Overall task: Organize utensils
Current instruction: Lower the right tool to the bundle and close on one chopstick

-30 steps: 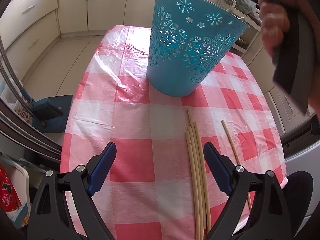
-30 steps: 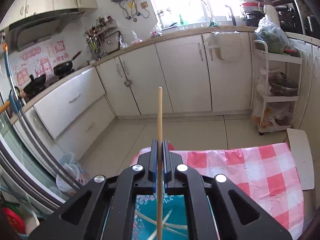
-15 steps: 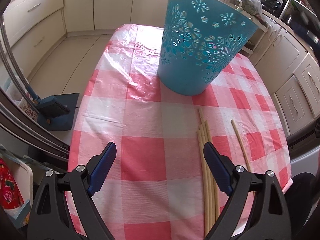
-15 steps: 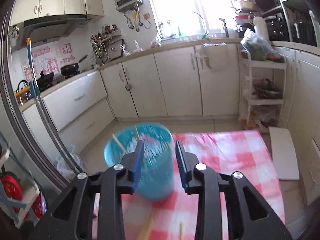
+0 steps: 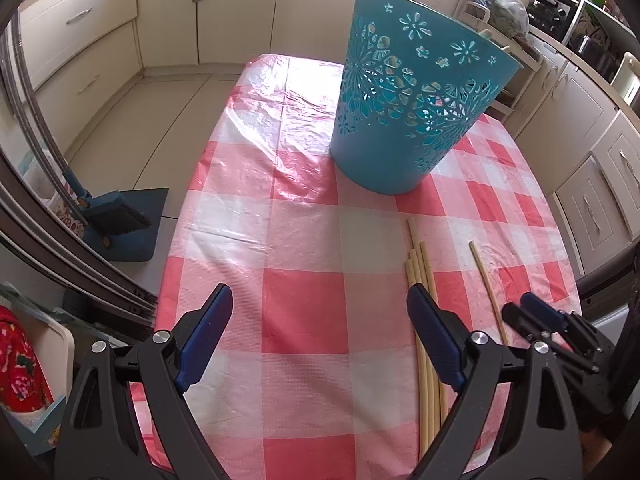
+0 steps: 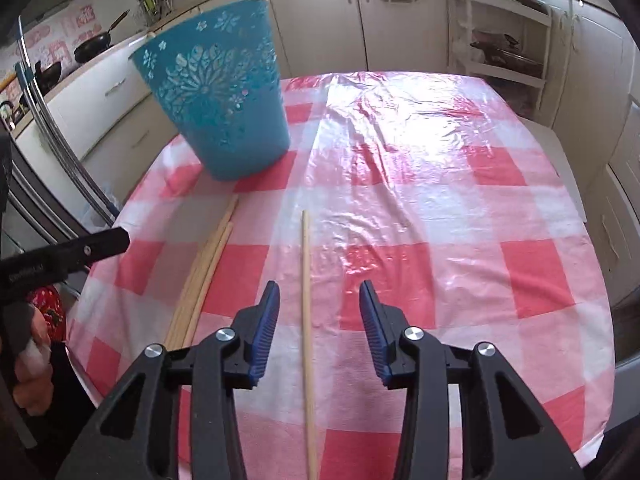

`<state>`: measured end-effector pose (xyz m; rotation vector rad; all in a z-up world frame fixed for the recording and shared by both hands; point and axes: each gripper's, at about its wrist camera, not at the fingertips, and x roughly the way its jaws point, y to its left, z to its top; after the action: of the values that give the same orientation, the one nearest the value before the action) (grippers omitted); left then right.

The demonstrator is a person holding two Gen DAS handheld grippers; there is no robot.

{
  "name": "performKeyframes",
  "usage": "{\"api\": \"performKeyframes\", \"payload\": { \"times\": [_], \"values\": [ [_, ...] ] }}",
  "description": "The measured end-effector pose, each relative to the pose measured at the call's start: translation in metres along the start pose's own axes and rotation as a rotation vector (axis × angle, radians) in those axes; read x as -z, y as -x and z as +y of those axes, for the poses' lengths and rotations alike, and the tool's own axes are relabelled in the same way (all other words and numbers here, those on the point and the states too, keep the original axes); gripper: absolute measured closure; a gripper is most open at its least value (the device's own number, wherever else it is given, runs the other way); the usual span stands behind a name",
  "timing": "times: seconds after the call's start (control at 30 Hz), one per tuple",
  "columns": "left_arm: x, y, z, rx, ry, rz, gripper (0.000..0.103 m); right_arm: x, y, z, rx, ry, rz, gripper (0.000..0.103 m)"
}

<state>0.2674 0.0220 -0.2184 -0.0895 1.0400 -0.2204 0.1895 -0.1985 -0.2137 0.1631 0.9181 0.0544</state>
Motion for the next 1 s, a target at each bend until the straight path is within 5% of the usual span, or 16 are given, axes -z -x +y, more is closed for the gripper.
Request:
{"api": "performKeyframes", "payload": {
  "times": [0.23, 0.4, 0.7, 1.0],
  "values": [
    [0.001, -0.001, -0.001, -0.003, -0.019, 0.008, 0.018, 0.010, -0.011, 0.012, 0.045, 0.071, -0.001, 0.062],
    [0.009, -0.006, -0.005, -0.020, -0.064, 0.039, 0.018, 0.011, -0.008, 0.008, 0.080, 0.102, -0.007, 0.098],
    [0.018, -0.013, -0.032, 0.009, -0.179, 0.046, 0.018, 0.012, -0.002, -0.005, 0.025, 0.035, -0.017, 0.098],
    [0.015, -0.030, -0.044, -0.021, -0.178, 0.072, 0.018, 0.011, -0.001, -0.008, -0.007, 0.022, -0.021, 0.098]
  ]
}}
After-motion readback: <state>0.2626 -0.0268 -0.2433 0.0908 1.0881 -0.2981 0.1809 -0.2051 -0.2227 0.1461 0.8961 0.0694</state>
